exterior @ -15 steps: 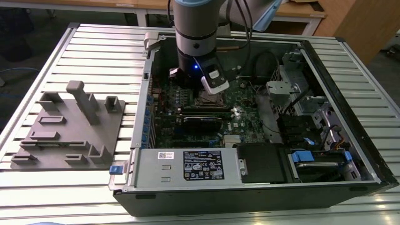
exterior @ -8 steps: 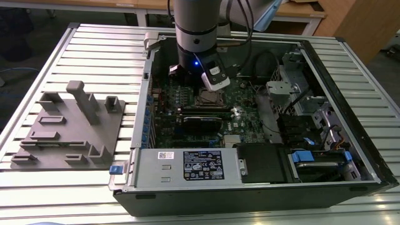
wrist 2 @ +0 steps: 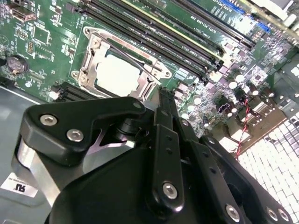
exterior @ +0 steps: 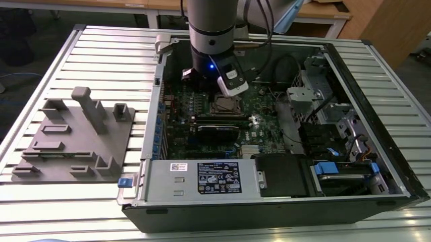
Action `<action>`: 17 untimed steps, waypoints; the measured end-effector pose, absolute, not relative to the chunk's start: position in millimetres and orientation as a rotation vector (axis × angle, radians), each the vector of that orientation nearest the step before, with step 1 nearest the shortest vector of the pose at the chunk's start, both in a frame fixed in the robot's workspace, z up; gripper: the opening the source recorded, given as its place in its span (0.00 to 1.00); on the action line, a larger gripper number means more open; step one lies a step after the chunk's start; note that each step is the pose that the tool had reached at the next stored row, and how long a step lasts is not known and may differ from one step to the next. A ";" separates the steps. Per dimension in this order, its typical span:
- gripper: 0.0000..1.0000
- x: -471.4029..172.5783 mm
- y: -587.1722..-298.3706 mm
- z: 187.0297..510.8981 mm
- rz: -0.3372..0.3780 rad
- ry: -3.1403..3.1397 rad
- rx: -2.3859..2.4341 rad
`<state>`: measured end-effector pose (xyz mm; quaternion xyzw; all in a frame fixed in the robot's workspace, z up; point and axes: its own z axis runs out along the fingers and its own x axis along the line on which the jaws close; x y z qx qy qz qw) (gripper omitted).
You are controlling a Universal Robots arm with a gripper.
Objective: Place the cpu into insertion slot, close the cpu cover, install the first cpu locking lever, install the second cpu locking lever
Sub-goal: 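Install the second cpu locking lever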
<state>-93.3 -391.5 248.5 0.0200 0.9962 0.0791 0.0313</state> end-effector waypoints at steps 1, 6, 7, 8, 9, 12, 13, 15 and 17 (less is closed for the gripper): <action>0.10 -92.4 -391.5 248.6 0.243 3.069 0.062; 0.10 -88.1 -391.0 248.6 0.239 3.069 0.062; 0.10 -87.3 -391.0 248.6 0.238 3.070 0.062; 0.10 -85.7 -391.0 248.6 0.237 3.071 0.062; 0.10 -83.5 -391.0 248.6 0.236 3.071 0.062; 0.10 -79.7 -391.6 248.6 0.234 3.072 0.062; 0.10 -79.6 -392.0 248.6 0.233 3.073 0.062; 0.10 -79.6 -393.0 248.1 0.233 3.073 0.062; 0.10 -79.7 -393.3 247.6 0.233 3.072 0.062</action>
